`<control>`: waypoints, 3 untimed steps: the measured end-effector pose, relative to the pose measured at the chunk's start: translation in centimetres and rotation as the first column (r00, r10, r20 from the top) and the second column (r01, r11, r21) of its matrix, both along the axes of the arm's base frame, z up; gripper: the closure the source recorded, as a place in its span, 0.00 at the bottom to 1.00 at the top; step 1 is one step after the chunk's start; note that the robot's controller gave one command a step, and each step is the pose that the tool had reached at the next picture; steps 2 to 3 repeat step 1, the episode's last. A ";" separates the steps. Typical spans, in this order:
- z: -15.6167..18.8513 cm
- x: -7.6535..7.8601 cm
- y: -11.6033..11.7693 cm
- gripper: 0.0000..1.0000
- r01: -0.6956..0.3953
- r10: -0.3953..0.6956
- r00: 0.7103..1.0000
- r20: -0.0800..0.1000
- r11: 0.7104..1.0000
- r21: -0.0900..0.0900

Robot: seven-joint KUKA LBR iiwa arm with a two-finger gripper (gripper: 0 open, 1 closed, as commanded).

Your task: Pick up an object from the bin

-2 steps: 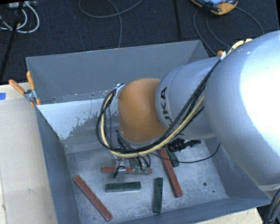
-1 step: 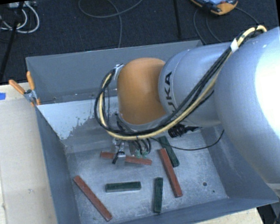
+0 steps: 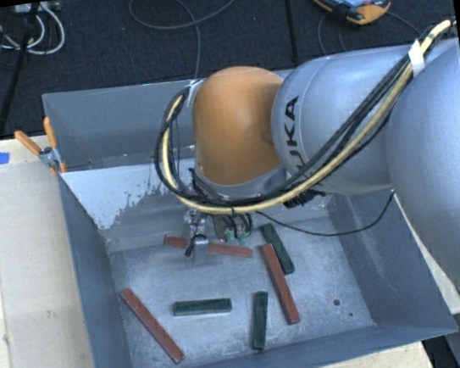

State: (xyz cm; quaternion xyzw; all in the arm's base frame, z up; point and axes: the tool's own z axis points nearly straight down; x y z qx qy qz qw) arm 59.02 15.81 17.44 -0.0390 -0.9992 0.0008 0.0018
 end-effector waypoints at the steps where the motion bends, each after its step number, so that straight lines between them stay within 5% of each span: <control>1: 5.1 -2.0 1.4 1.00 -0.019 0.019 1.000 0.003 1.000 0.001; 3: 5.1 -2.0 1.4 1.00 -0.019 0.019 1.000 0.003 1.000 0.001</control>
Offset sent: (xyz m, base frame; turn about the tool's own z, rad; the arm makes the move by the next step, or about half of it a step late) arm -0.0629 -0.0042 0.0799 0.0152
